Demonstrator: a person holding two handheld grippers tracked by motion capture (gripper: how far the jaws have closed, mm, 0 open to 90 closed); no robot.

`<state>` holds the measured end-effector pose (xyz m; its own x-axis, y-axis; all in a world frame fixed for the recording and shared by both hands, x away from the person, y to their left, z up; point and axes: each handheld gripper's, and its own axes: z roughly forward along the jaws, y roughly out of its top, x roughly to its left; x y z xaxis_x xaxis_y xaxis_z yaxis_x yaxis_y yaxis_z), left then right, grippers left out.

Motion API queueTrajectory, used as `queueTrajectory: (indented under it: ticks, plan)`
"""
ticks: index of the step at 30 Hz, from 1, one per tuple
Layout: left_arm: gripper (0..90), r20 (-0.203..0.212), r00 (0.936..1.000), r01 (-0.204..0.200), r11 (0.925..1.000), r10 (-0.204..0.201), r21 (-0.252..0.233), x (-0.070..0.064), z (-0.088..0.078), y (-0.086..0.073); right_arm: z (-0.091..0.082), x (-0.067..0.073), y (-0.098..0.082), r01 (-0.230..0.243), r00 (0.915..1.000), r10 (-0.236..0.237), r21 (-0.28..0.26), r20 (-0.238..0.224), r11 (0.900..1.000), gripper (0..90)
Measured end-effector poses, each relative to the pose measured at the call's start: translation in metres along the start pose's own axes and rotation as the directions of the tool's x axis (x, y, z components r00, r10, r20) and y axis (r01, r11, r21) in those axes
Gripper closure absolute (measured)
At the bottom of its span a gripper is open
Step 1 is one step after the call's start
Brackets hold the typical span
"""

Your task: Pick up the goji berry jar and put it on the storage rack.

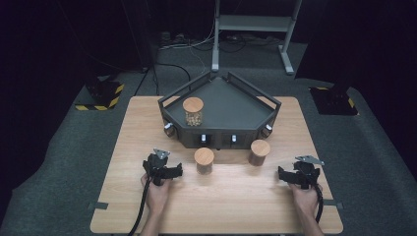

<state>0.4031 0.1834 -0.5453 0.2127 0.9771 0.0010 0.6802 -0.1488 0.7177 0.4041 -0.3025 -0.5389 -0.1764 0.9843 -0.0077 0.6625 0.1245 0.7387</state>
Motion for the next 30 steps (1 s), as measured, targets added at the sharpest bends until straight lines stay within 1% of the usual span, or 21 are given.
queueTrajectory:
  ticks: [4,6,9,16,22,25,30]
  plan:
    - [3.5,0.000,1.0000,0.000,1.0000,0.000,0.000,0.000,0.000,0.000,-0.005,0.002,-0.002,0.020,0.9996,-0.020,-0.004,-0.021,1.000,3.3]
    - [3.5,0.000,1.0000,0.000,1.0000,0.000,0.000,0.000,0.000,0.000,-0.007,0.003,-0.003,0.028,0.9987,-0.028,-0.006,-0.043,1.000,3.3]
    - [3.5,0.000,1.0000,0.000,1.0000,0.000,0.000,0.000,0.000,0.000,-0.011,0.005,-0.005,0.035,0.9978,-0.036,-0.013,-0.055,0.999,3.6]
    - [3.5,0.000,1.0000,0.000,1.0000,0.000,0.000,0.000,0.000,0.000,-0.018,0.013,-0.008,0.062,0.9946,-0.063,-0.011,-0.083,0.998,4.3]
    - [3.5,0.000,1.0000,0.000,1.0000,0.000,0.000,0.000,0.000,0.000,-0.021,0.022,-0.009,0.080,0.9887,-0.082,-0.020,-0.125,0.997,4.2]
    - [3.5,0.000,1.0000,0.000,1.0000,0.000,0.000,0.000,0.000,0.000,-0.020,0.029,-0.010,0.092,0.9840,-0.094,-0.015,-0.152,0.996,4.2]
    - [3.5,0.000,1.0000,0.001,1.0000,-0.001,0.000,0.000,0.000,0.000,-0.020,0.034,-0.011,0.095,0.9801,-0.097,-0.020,-0.173,0.995,3.9]
